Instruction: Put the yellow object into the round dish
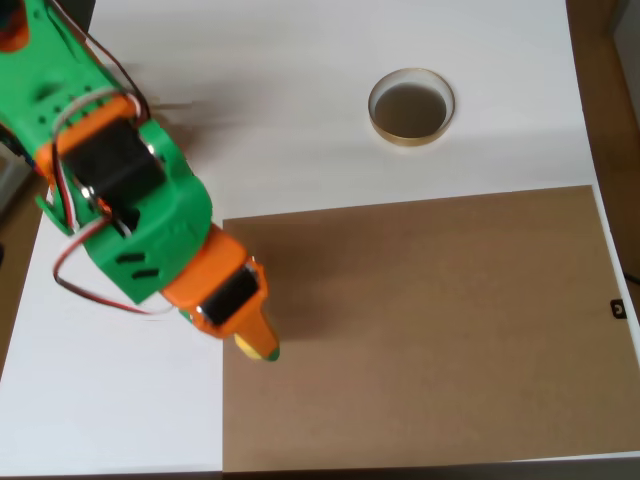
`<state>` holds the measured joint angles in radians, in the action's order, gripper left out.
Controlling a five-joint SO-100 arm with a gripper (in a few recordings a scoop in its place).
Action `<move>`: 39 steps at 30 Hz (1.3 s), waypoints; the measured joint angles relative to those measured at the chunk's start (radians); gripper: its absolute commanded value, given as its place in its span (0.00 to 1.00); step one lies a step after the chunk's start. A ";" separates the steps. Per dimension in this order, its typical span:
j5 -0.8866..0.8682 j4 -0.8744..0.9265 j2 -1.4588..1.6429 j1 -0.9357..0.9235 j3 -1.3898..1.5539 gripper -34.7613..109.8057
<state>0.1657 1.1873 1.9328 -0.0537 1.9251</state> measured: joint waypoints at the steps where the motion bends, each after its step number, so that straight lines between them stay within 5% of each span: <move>1: 0.011 0.008 0.028 0.008 0.008 0.24; 19: 0.092 0.132 0.408 0.308 0.207 0.24; 39: 0.092 0.155 0.252 0.670 0.196 0.24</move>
<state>0.2577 1.3422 2.1844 0.6167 2.1215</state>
